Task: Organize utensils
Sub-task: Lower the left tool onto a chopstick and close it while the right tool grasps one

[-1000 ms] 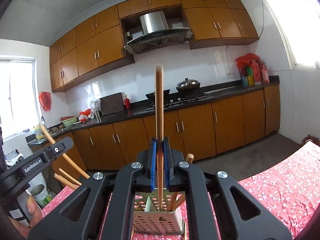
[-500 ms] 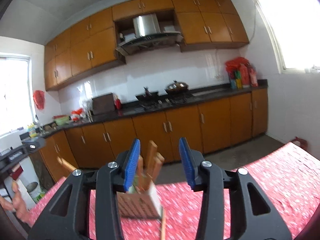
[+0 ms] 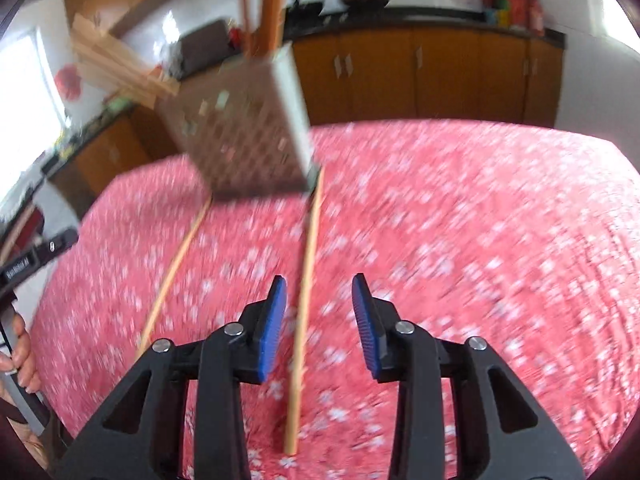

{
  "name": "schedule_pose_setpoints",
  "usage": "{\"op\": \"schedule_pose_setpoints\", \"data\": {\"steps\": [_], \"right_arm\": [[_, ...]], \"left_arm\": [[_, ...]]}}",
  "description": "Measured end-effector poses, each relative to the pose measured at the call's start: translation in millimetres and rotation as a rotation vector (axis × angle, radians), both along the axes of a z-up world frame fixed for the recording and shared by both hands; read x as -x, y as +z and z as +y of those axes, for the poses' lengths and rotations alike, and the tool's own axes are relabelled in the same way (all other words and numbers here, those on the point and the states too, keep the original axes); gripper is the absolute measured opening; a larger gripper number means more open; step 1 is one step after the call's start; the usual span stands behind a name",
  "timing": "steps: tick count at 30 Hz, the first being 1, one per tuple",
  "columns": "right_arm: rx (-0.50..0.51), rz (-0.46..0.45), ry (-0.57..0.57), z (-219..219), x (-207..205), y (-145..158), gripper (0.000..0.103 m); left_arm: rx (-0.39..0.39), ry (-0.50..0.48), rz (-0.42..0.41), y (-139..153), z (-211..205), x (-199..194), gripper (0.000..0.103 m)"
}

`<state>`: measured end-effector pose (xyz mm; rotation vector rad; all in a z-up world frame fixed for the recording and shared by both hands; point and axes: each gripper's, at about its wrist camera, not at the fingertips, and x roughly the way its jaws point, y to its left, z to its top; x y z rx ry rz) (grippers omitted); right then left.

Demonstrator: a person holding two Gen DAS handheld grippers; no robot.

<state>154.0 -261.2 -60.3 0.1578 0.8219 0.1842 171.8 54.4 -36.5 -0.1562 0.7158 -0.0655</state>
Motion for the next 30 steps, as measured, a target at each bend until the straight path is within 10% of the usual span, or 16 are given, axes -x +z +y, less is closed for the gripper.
{"op": "schedule_pose_setpoints", "data": {"steps": [7, 14, 20, 30], "right_arm": [[0.080, 0.070, 0.011, 17, 0, -27, 0.008], [0.064, 0.078, -0.111, -16, -6, -28, 0.008], [0.057, 0.074, -0.119, -27, 0, -29, 0.008], [0.084, 0.061, -0.100, -23, -11, -27, 0.008]], "left_arm": [[-0.009, -0.131, 0.057, -21, -40, 6, 0.032], [-0.065, -0.213, 0.131, -46, -77, 6, 0.029], [-0.130, -0.186, 0.164, -65, -87, -2, 0.010], [-0.107, -0.028, 0.177, -65, -46, -38, 0.008]]}}
